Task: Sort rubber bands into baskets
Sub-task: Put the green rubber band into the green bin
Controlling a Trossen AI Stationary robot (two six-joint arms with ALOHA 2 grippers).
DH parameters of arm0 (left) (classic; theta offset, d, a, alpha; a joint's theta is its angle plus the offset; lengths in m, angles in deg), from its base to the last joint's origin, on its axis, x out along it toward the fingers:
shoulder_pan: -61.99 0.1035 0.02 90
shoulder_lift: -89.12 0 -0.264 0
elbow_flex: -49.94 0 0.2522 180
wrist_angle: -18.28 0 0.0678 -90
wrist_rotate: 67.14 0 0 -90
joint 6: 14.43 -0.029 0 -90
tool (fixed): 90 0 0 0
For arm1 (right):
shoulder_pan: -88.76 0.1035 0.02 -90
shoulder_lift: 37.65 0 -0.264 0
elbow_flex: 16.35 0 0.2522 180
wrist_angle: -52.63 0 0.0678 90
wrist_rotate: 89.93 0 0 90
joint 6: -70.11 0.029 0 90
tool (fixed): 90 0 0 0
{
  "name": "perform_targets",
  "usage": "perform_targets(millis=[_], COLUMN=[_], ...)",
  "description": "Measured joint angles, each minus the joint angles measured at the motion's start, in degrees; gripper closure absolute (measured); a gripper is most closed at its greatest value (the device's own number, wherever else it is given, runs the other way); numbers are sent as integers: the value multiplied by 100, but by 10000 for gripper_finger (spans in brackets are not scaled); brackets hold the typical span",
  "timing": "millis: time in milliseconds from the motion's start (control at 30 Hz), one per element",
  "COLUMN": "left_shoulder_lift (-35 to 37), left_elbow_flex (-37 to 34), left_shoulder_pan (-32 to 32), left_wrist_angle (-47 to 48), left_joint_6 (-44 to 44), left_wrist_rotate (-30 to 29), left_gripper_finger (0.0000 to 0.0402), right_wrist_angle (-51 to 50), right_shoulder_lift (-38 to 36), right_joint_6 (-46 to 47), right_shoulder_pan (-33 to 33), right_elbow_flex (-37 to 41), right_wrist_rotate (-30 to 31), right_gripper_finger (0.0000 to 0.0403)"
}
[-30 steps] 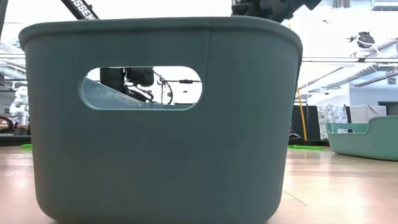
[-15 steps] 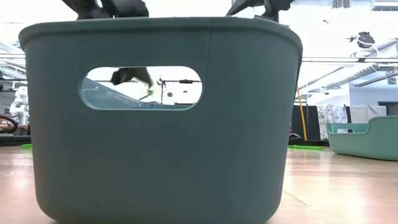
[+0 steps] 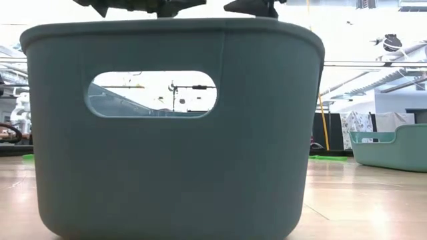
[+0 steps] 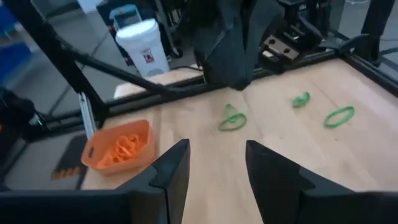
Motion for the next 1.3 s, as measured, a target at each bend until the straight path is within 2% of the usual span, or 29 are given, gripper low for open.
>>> perform_targets(millis=[133, 300, 433, 533, 767, 833, 933, 1167, 1300], left_shoulder_lift=[-2, -2, -58, -96, -439, -585, -808, -1212, -1304], left_elbow_flex=[0, 0, 2, 4, -1, -1, -2, -2, 0], left_shoulder_pan=[-12, -118, -165, -163, -163, -165, -210, -420, -508], left_wrist_angle=[402, 986, 1045, 1433, 2869, 3163, 3289, 3305, 3409], left_joint_6=[-29, -151, -217, -442, -750, -803, -800, -938, -944], left_wrist_rotate=[-157, -310, -334, -402, -973, -1094, -1265, -1301, -1310], left_gripper_finger=[401, 401, 401, 401, 401, 398, 378, 305, 278], right_wrist_angle=[-316, -1658, -2490, -2510, -2495, -2445, -2310, -1887, -1866], right_shoulder_lift=[2, 91, 437, 742, 1575, 1814, 2161, 2859, 3041], right_joint_6=[98, 502, 363, 239, 112, 102, 80, -208, -129], right_shoulder_pan=[0, 61, 288, 442, 664, 678, 673, 680, 695], right_elbow_flex=[0, 0, 7, 2, 2, 2, 2, -4, -28], right_wrist_rotate=[-7, -831, -886, -886, -925, -1161, -1382, -1334, -1309], right_gripper_finger=[255, 255, 255, 255, 255, 255, 255, 255, 263])
